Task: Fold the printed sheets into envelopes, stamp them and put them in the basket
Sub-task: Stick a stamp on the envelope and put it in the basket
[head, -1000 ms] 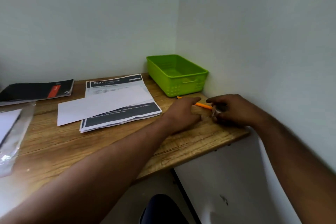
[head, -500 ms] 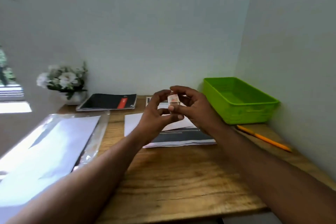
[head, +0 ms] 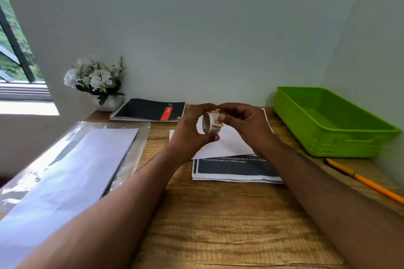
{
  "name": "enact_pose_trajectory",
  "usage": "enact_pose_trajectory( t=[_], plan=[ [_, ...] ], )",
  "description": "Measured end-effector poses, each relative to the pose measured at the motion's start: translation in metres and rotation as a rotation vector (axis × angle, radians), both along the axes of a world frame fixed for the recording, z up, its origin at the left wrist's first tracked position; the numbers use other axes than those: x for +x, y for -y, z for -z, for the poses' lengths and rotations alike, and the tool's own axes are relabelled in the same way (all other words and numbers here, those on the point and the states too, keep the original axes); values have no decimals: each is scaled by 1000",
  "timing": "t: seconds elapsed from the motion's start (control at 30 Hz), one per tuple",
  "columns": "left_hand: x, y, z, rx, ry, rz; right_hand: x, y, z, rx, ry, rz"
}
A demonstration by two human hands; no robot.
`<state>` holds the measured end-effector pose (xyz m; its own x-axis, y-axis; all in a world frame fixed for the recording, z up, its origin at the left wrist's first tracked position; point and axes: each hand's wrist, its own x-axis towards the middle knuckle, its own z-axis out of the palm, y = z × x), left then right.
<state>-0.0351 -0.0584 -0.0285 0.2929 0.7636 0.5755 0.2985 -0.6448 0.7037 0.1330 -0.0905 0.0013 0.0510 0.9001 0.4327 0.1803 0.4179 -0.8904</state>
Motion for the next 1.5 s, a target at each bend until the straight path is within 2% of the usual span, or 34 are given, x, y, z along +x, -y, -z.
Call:
enact_pose_trajectory(
  t=[0.13,0.3,0.5,0.6,0.73,0.87,1.0,1.17,1.23,1.3,1.33,1.4,1.43,1.5],
  plan=[
    [0,-2,1,32,-48,-25,0,-2,4,38,91,71],
    [-1,-1,2,-18,-113,-11,0,-1,7,83,155,107],
    [-2,1,2,-49,-115,12,1,-1,12,163,161,118],
    [-5,1,0,-87,-130,-51,1,-1,11,181,86,108],
    [-22,-10,-3,-133,-148,-227,6,-3,13,144,-38,42],
    [-51,-28,-3,-199,-479,-577,15,-5,18,98,-23,47],
    [-60,-31,-4,-257,-588,-752,18,-7,19,47,39,56],
    [-61,-37,3,-391,-707,-691,25,-9,22,-36,86,36],
    [-59,-38,3,-373,-694,-690,30,-9,22,-45,87,41],
    [-51,-30,-1,-262,-694,-676,35,-8,20,-39,95,52],
    [-43,-24,-2,-170,-687,-623,38,-7,18,-34,100,59],
    [-21,-8,-3,-43,-652,-380,47,-6,13,-26,97,84],
    [-9,0,-3,-36,-677,-242,52,-6,11,-23,97,99],
    [9,13,-2,-113,-843,-64,63,-4,6,-17,114,130]
  ],
)
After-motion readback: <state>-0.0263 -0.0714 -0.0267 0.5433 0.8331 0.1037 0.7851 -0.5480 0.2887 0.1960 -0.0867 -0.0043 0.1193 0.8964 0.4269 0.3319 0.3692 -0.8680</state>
